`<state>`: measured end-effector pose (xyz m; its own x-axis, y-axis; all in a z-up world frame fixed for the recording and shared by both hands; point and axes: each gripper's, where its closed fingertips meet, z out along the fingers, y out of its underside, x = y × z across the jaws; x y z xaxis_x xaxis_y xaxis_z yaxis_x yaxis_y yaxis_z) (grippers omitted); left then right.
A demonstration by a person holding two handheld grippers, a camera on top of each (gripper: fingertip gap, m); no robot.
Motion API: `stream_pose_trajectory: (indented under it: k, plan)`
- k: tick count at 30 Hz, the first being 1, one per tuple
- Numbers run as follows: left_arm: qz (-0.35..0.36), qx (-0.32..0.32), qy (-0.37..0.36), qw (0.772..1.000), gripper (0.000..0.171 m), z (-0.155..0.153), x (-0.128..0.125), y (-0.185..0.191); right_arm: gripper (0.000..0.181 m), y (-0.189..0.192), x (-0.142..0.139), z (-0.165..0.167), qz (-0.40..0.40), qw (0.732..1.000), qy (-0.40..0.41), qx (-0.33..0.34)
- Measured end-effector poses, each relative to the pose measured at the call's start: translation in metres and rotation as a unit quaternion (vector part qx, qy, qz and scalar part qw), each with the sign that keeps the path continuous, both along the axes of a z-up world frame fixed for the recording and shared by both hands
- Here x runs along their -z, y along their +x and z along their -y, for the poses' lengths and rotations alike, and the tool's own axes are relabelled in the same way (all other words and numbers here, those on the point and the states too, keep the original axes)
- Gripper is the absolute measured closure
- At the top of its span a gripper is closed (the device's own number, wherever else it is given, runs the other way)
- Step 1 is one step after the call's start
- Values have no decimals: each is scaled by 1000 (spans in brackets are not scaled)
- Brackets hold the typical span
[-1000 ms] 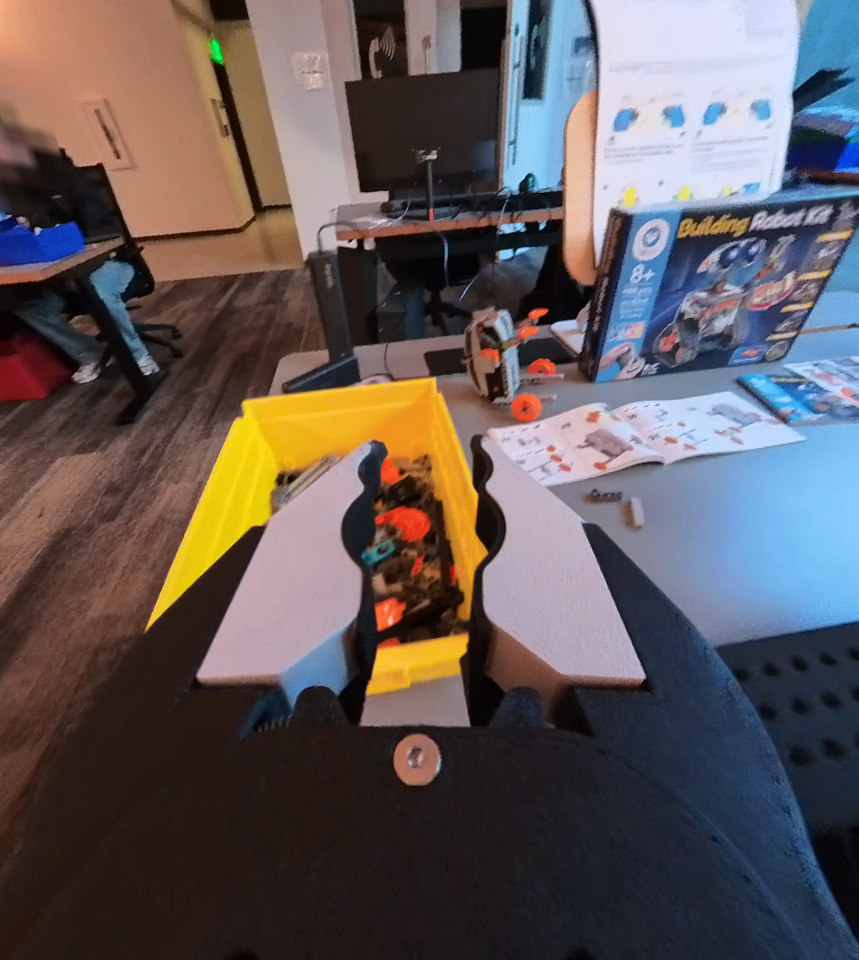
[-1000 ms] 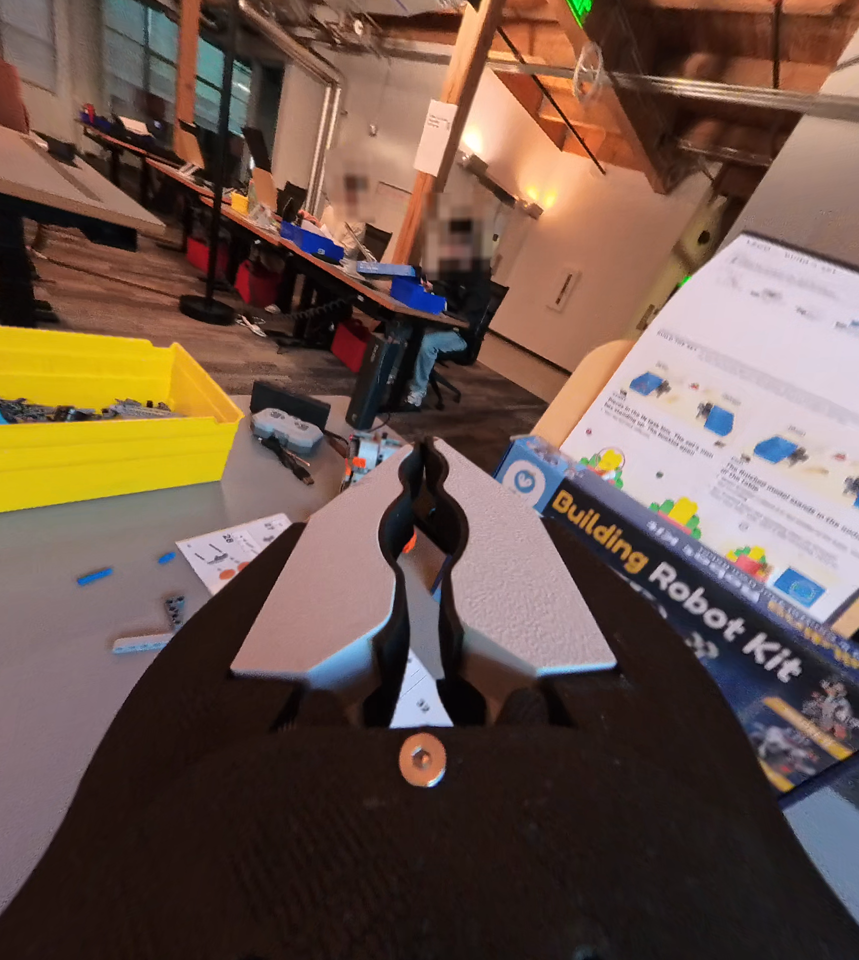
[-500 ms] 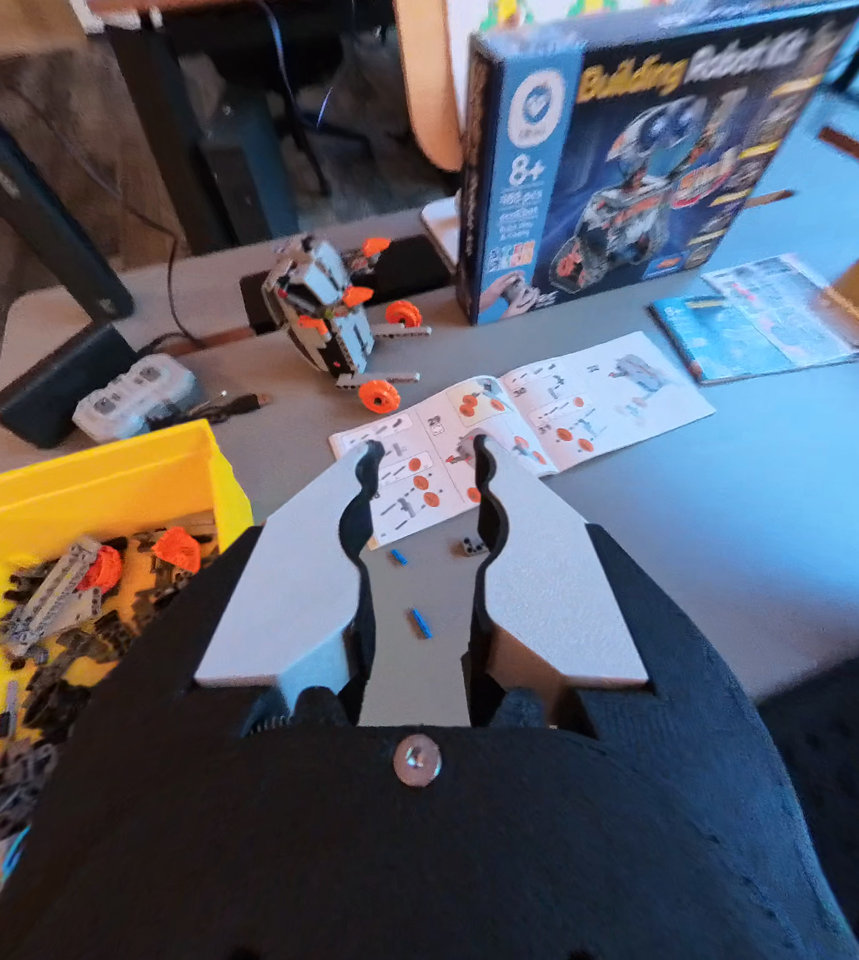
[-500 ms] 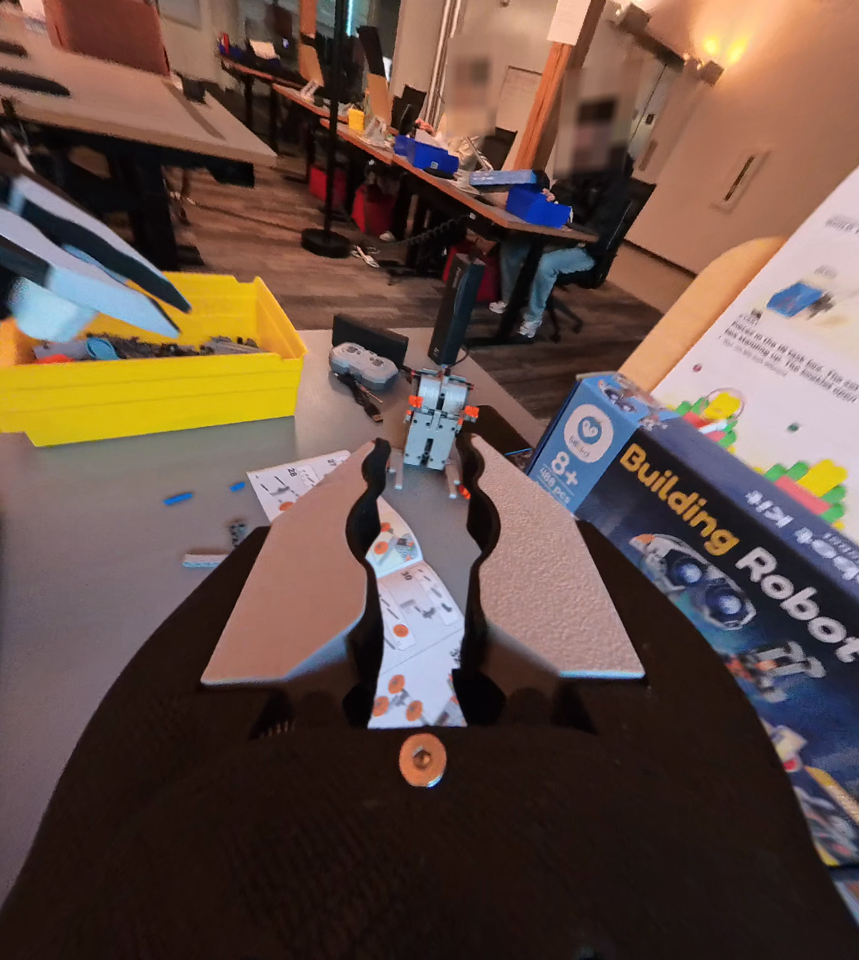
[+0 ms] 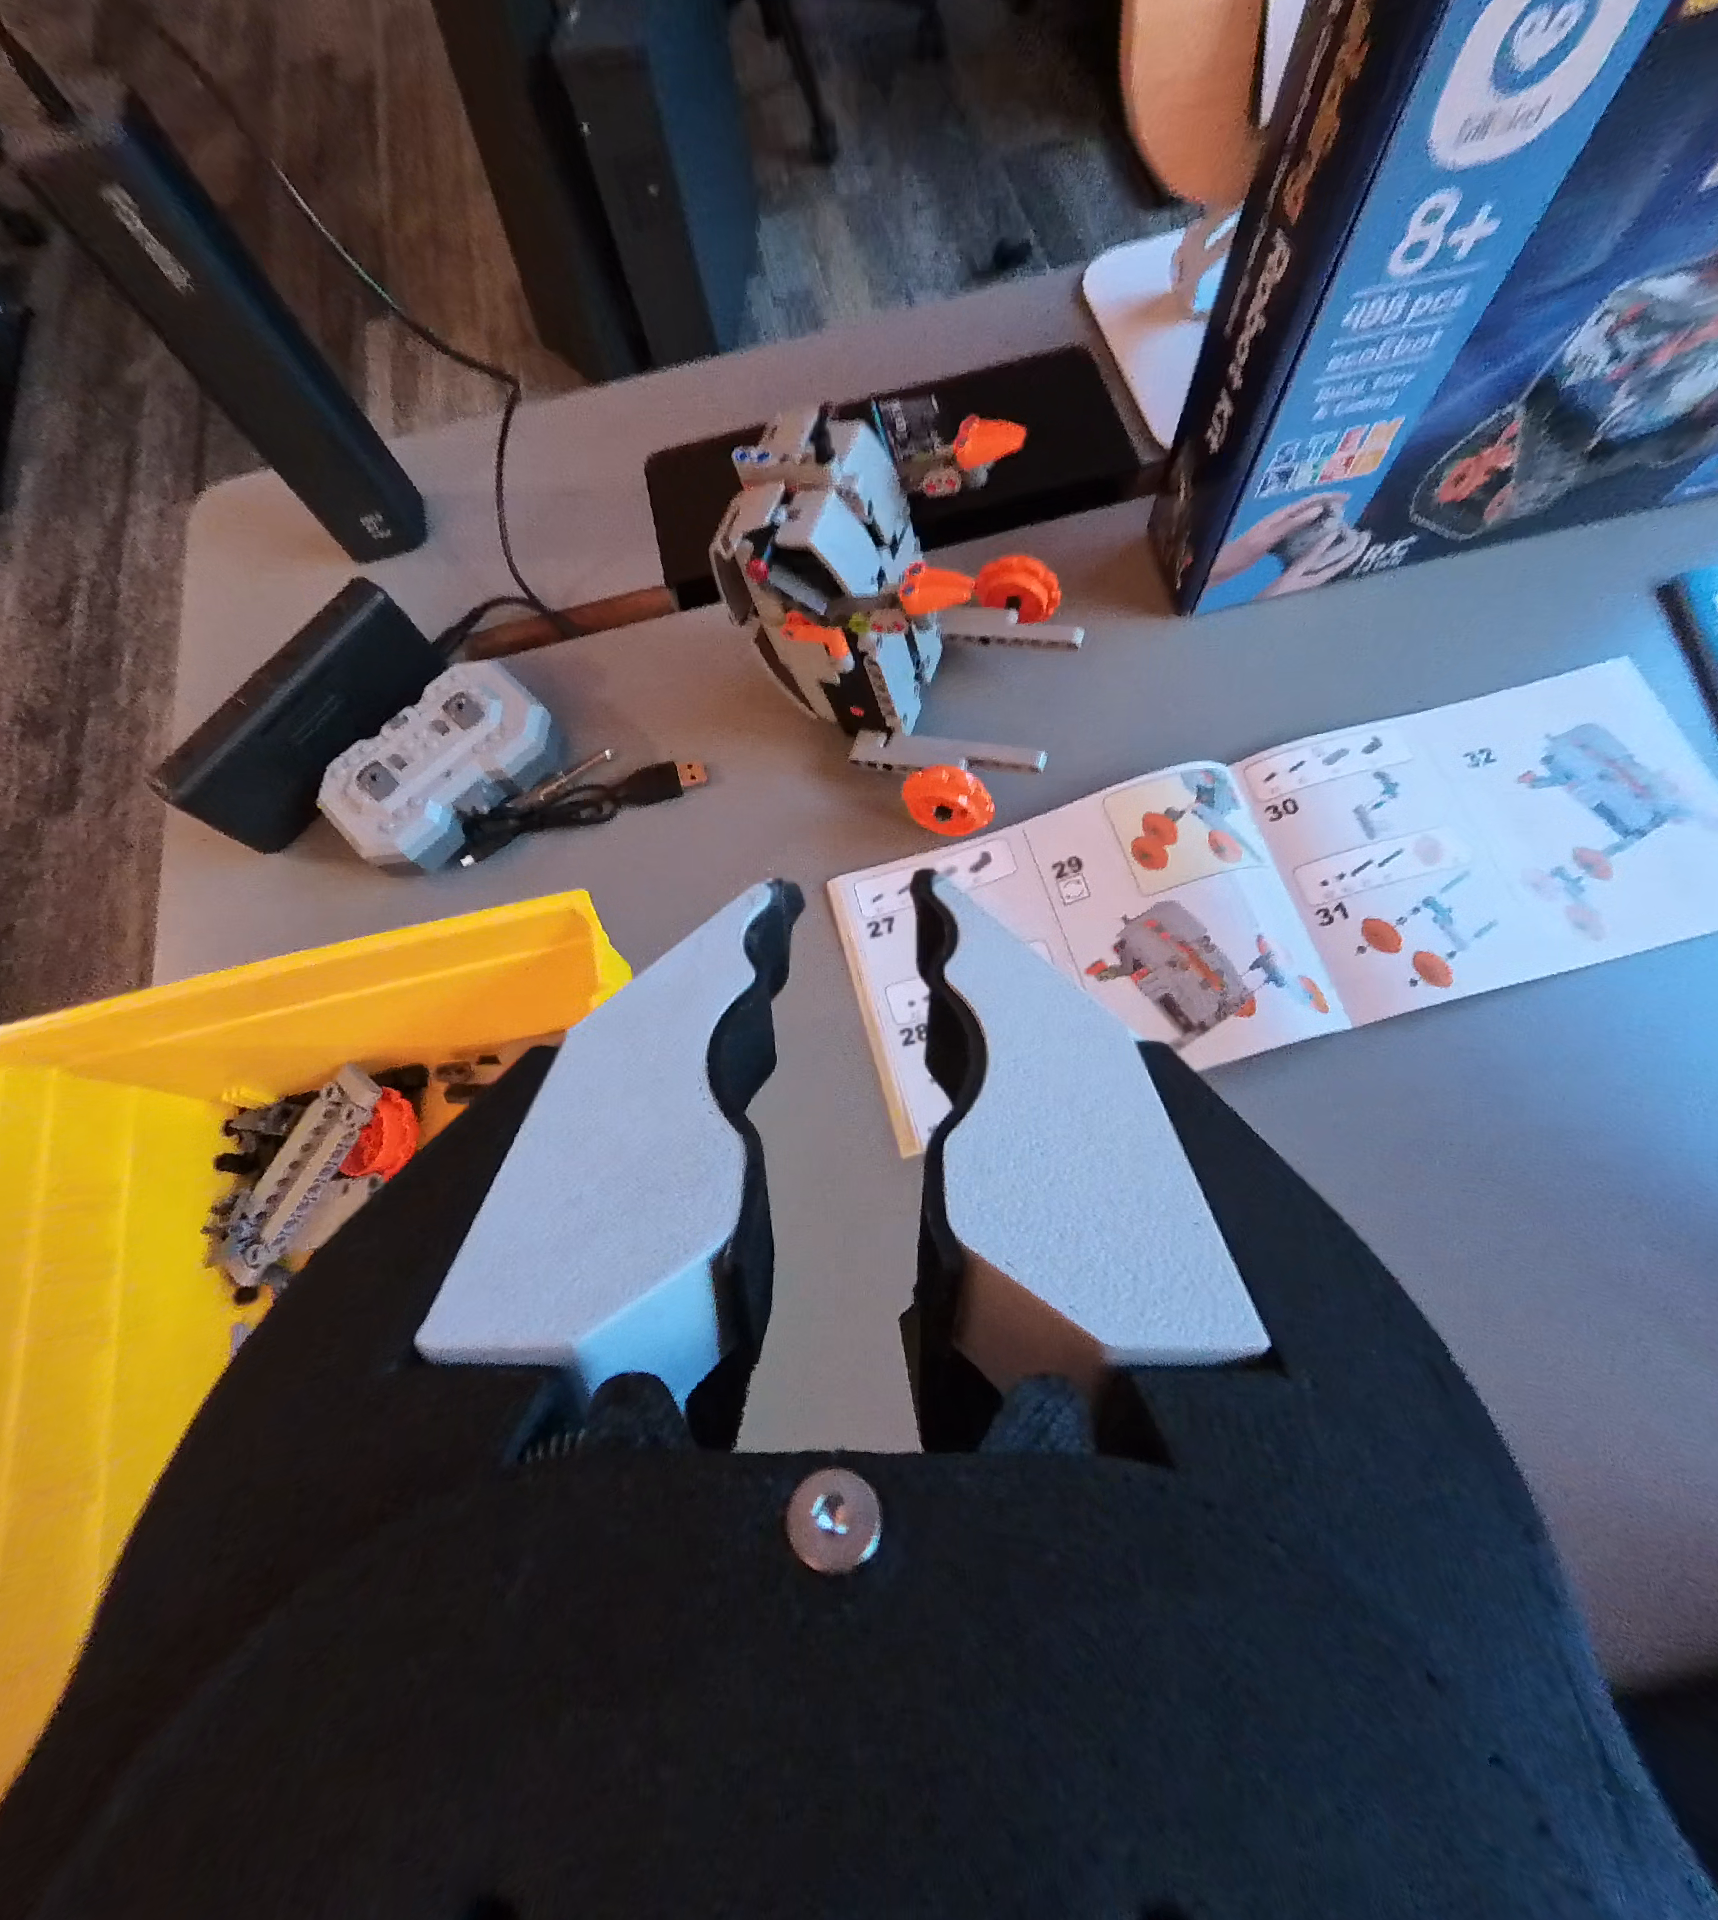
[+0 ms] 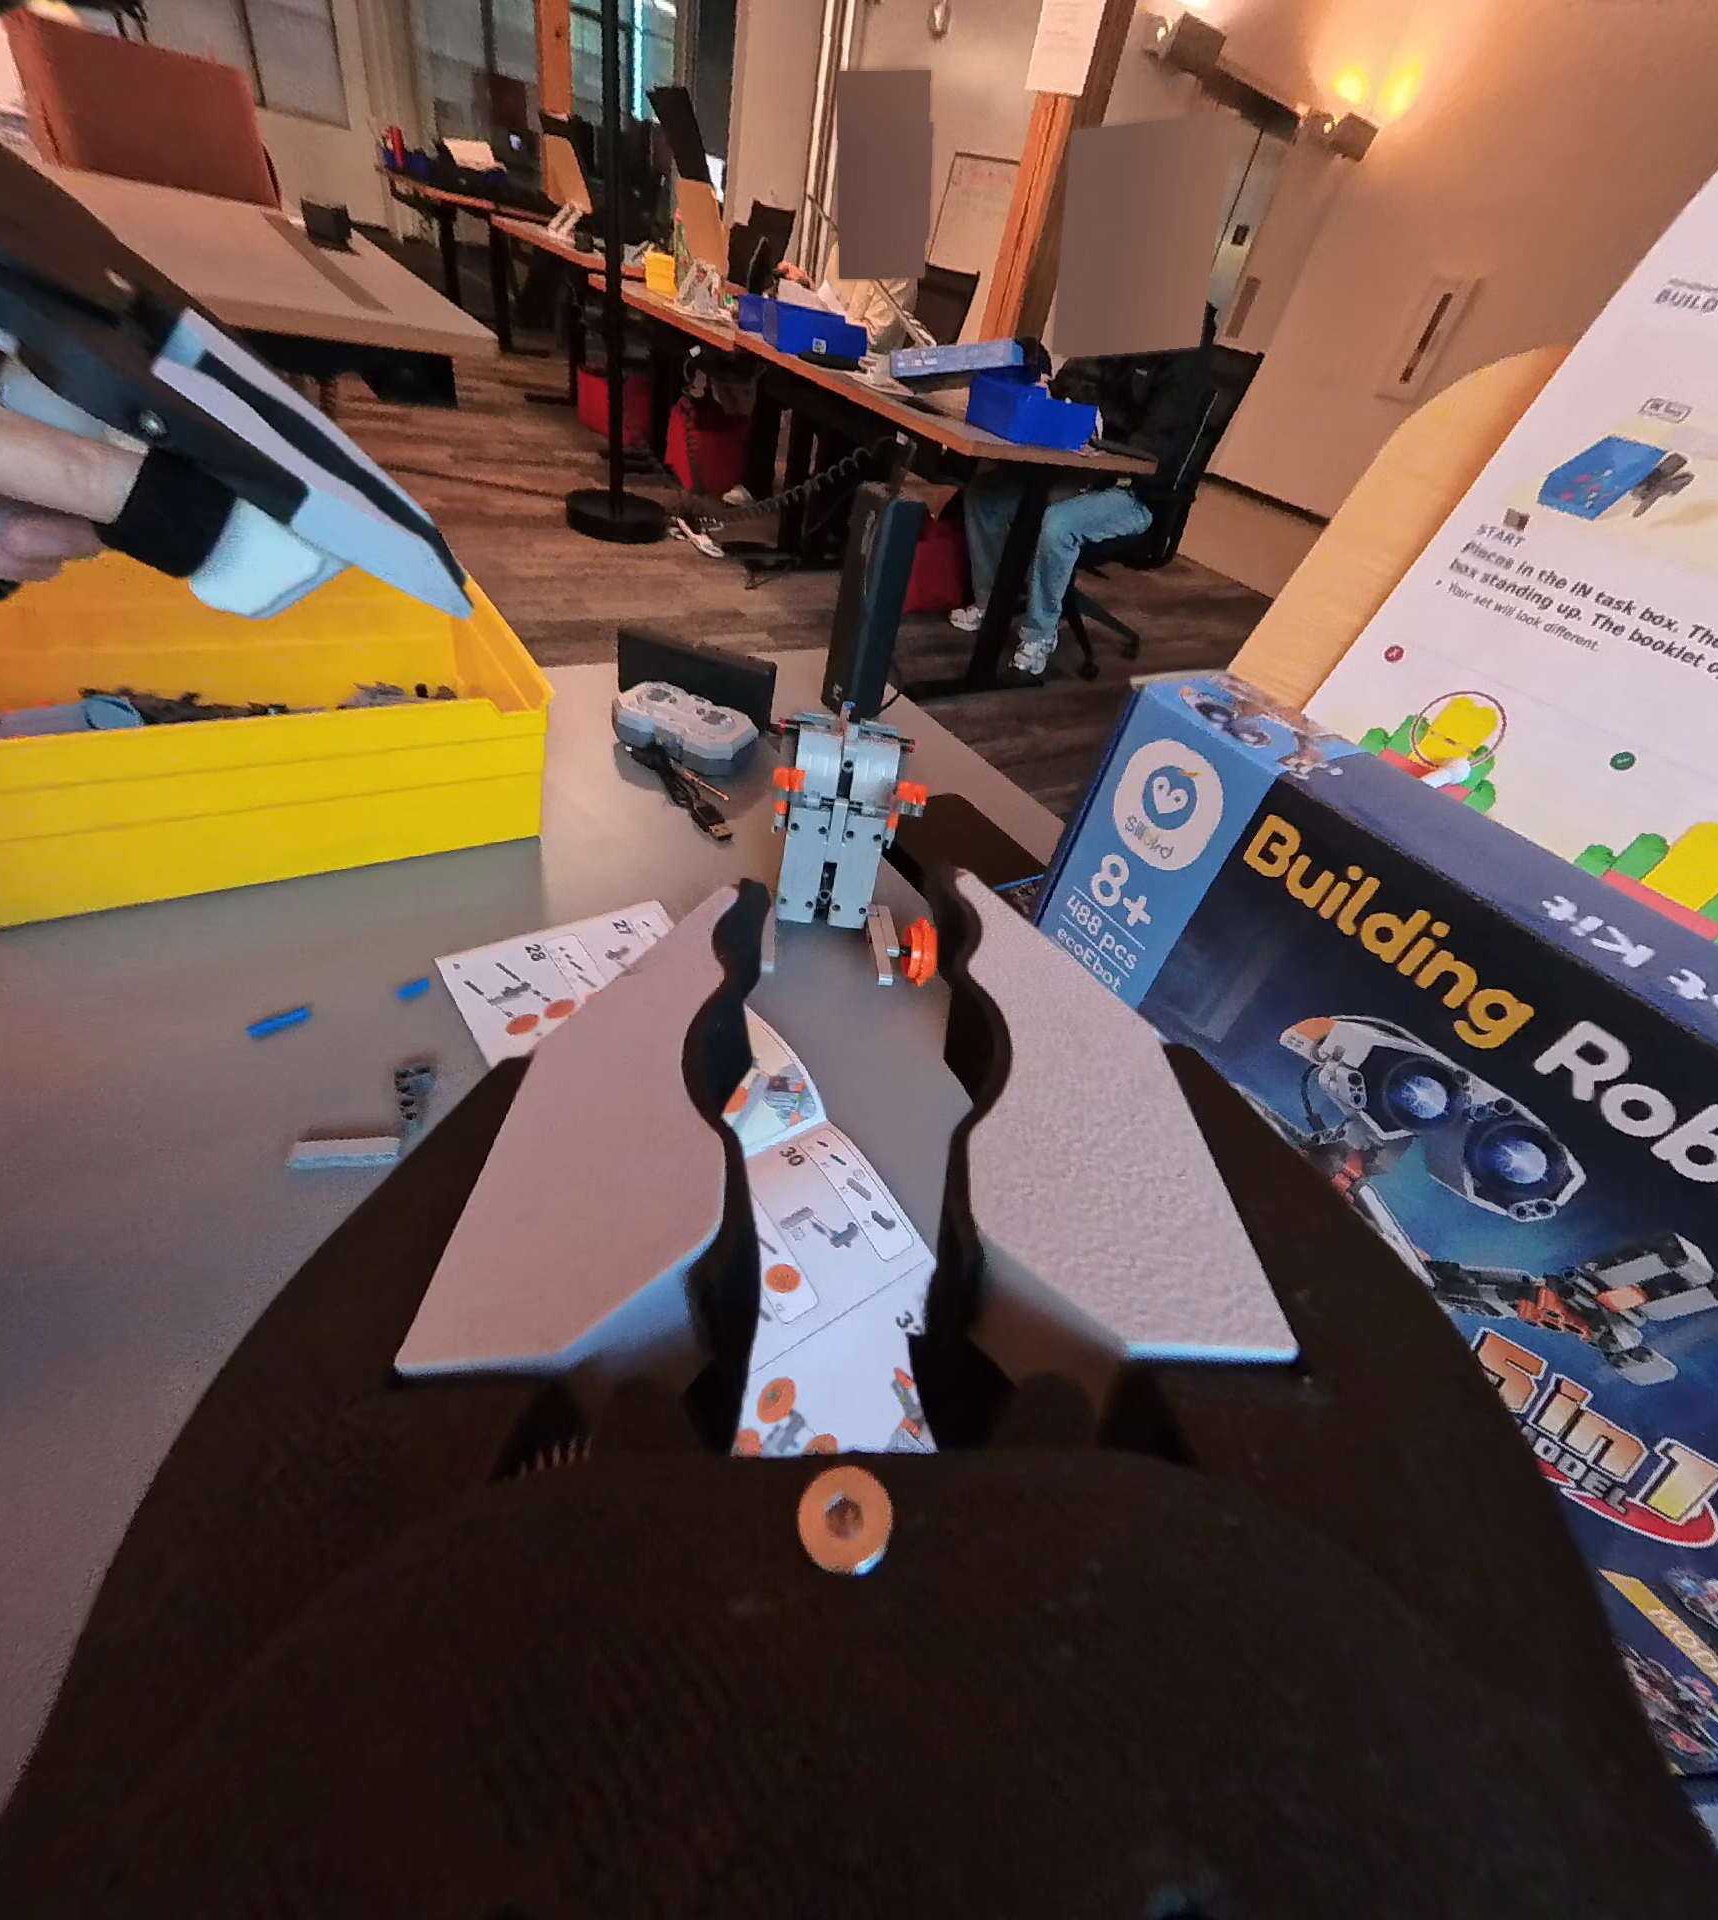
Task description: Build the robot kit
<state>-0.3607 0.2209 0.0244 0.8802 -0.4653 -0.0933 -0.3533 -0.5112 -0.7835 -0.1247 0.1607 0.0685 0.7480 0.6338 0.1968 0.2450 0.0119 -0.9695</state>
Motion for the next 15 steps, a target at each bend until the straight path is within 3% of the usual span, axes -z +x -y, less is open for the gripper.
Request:
stream_pose_trajectory:
  k: [4,6,8,15]
  plan:
    - [-22,-6,-54,998,152,-2,27,-8,148,-5,20,-9,24,1000,-12,11]
    - [-22,-11,-96,995,163,4,41,-8,148,-7,31,-13,37,999,-26,18]
    - [-8,0,-153,988,161,16,54,-3,148,-10,44,-16,45,998,-48,21]
    - [-55,4,-245,968,160,42,89,-19,150,-24,76,-20,60,994,-86,3]
